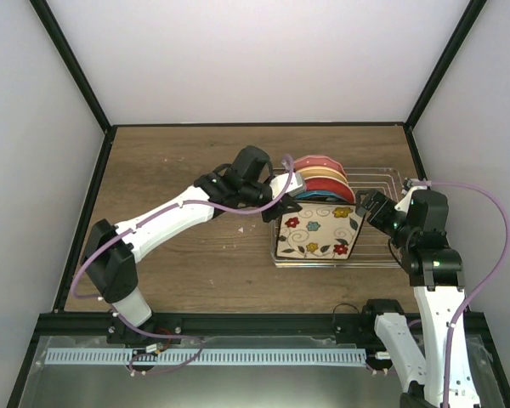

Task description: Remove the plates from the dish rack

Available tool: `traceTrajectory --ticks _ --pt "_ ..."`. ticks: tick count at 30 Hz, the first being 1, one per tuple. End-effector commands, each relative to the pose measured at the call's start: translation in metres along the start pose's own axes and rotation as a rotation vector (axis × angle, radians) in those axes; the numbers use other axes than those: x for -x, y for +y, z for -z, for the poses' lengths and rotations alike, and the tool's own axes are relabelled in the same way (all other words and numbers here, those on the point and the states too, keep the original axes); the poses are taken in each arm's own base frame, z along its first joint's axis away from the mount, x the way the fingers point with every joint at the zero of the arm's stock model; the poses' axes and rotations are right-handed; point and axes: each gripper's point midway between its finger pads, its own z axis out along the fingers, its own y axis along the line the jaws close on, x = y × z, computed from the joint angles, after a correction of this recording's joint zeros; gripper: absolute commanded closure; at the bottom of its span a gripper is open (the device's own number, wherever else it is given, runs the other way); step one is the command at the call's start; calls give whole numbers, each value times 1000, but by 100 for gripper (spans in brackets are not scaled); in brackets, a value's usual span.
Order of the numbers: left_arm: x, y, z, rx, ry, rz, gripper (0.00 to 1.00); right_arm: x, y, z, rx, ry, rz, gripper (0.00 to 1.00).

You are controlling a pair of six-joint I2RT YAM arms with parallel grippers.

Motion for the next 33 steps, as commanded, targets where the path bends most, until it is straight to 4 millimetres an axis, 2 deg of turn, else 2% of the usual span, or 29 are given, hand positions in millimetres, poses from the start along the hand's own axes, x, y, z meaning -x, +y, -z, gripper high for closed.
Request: traceTrajectory --ticks 1,8,14,23,26,29,33 --pt "93 -33 52 -87 -265 -100 96 5 3 6 1 -24 -5 0" --pt "121 -34 72 -83 -331 -86 96 11 1 13 -16 -66 -22 0" --pt "141 -39 92 -93 -382 -74 96 36 7 42 -5 -220 -34 0" --pt "146 -41 113 -94 -394 -30 96 56 14 77 15 -373 -37 0" --pt "150 -32 125 -67 -414 3 96 61 15 88 25 -424 -37 0" --pt "156 -15 142 -27 -454 56 96 65 16 96 33 -458 -34 0" --pt "171 14 179 5 -534 144 96 65 16 95 28 -461 -30 0"
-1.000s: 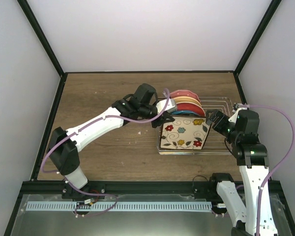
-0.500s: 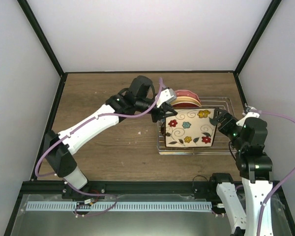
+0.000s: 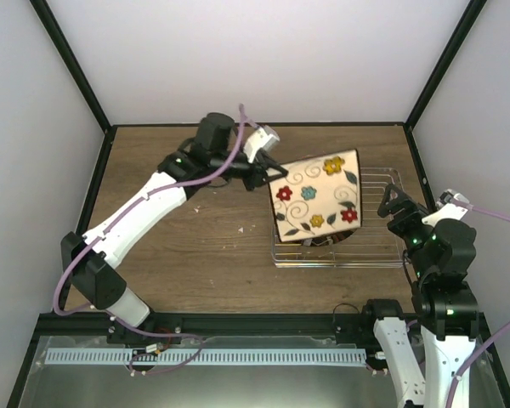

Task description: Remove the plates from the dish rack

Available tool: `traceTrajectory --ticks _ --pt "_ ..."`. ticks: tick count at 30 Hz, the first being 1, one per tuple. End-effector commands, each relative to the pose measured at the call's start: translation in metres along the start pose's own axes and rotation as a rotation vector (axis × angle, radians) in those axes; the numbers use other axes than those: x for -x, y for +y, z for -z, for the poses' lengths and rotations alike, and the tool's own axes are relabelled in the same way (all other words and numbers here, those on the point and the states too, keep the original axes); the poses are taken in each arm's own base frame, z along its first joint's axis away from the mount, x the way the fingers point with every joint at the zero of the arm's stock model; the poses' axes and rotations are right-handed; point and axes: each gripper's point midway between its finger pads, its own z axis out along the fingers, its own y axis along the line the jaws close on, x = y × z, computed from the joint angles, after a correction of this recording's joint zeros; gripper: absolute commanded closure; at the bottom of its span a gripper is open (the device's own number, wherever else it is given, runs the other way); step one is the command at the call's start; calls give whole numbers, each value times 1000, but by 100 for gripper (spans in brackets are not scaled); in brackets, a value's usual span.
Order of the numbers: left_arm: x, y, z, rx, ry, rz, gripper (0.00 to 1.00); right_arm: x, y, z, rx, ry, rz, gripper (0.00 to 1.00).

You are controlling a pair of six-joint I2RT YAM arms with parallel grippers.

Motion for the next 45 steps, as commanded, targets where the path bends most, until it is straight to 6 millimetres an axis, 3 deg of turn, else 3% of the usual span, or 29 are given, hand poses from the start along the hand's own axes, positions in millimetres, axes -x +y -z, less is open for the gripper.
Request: traceTrajectory --ticks 1,5,8,14,20,22,34,39,45 --pt "120 -24 86 -40 -363 -86 96 17 8 8 15 -61 -3 0" --pt "142 -3 125 -29 -438 -15 96 15 7 3 13 -46 -2 0" --pt "147 18 149 -13 -472 57 96 13 8 -1 15 -38 -1 0" --pt "125 94 196 114 -518 226 96 12 10 -10 22 -19 5 0" --pt "74 186 248 343 -606 437 96 10 16 -27 29 21 29 0" --pt "54 208 263 411 -635 502 96 10 19 -35 34 37 45 0" --pt "-81 305 327 687 -758 867 96 7 35 -80 88 103 77 0" --pt "-120 336 348 772 -785 940 96 10 36 -87 84 104 91 0" --pt "-161 363 360 838 -795 1031 96 9 33 -85 68 102 92 0"
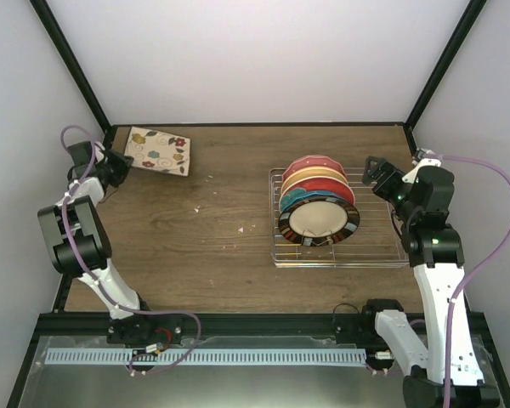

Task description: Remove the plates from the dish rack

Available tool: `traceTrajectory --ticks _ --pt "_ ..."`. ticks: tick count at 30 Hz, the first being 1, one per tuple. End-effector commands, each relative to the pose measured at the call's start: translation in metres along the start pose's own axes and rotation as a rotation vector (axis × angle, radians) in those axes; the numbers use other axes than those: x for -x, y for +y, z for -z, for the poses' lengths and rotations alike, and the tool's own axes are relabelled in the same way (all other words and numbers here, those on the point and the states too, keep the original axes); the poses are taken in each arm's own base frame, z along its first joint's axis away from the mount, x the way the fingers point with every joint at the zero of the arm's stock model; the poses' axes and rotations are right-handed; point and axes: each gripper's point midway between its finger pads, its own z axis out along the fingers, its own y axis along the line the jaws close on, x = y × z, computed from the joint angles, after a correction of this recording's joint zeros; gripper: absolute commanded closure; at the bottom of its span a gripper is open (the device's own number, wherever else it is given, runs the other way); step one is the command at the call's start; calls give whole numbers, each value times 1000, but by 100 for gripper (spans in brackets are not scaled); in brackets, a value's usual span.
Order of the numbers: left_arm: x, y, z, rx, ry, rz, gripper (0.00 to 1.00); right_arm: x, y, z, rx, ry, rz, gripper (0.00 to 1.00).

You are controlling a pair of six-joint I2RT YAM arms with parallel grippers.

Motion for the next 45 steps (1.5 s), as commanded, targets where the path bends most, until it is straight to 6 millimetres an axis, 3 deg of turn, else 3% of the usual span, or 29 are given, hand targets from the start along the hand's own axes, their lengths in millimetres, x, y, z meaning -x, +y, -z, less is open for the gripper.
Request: traceTrajectory --ticks 1,8,16,23,27,33,45 --pt "38 -47 9 -182 -113 -85 96 20 15 14 35 -65 24 0" --pt "32 -19 -9 -131 -69 -66 96 23 13 18 21 -70 21 0" --pt "21 19 -16 -56 -13 -23 95 24 13 24 19 -80 3 0" --pt "12 46 -17 -3 21 -5 66 18 12 26 23 -71 -19 0" --pt "10 52 -17 7 33 -19 57 14 10 29 21 -65 -31 0" --pt "5 61 -23 26 67 -14 34 6 2 31 -6 -51 -38 0" --pt "5 83 -33 109 99 1 7 -1 -7 29 -38 -40 -42 0"
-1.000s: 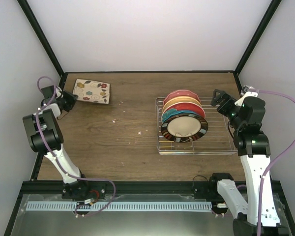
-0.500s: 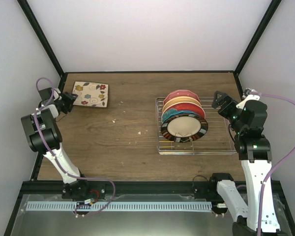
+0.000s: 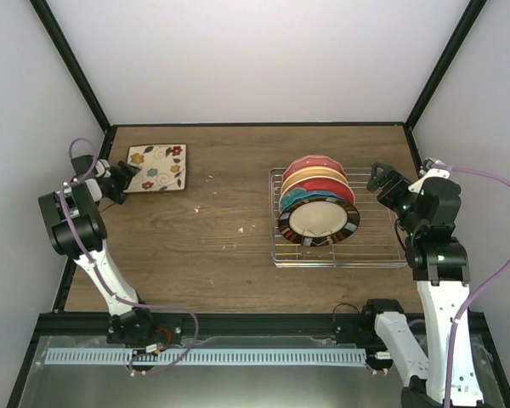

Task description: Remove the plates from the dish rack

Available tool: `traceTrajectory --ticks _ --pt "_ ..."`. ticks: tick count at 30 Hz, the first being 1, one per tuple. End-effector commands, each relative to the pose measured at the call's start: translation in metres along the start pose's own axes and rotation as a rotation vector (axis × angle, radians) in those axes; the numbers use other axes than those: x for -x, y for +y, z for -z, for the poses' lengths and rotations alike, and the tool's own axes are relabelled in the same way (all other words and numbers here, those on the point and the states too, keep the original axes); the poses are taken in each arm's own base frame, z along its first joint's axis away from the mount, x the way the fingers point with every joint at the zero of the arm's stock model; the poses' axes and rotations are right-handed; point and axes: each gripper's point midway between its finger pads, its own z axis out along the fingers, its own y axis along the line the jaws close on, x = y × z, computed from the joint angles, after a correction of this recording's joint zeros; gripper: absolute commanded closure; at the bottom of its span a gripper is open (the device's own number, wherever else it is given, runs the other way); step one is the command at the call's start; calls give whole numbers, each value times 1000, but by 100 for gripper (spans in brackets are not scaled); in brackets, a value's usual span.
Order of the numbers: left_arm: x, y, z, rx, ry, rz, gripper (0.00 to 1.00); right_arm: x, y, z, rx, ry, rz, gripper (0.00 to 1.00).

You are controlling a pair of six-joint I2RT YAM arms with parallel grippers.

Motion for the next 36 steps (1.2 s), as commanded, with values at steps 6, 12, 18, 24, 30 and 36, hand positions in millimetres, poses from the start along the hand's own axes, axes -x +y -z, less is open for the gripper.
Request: traceTrajectory --ticks 6,12,18,24,30,36 --pt "29 -4 8 50 -66 -37 0 -8 -7 -3 -23 15 -4 0" --pt "20 28 21 174 -68 30 0 -10 -7 -6 -20 22 -4 0" --pt "6 58 42 292 -70 78 0 -12 -8 -4 -21 27 -3 0" --pt "50 19 77 256 -205 5 1 -11 -9 2 -27 17 -2 0" --pt "35 -201 95 -158 -253 -525 5 -13 -9 -2 -23 23 -1 0" --pt "-163 -372 119 -710 -28 -1137 12 -7 -3 -4 -4 12 1 0"
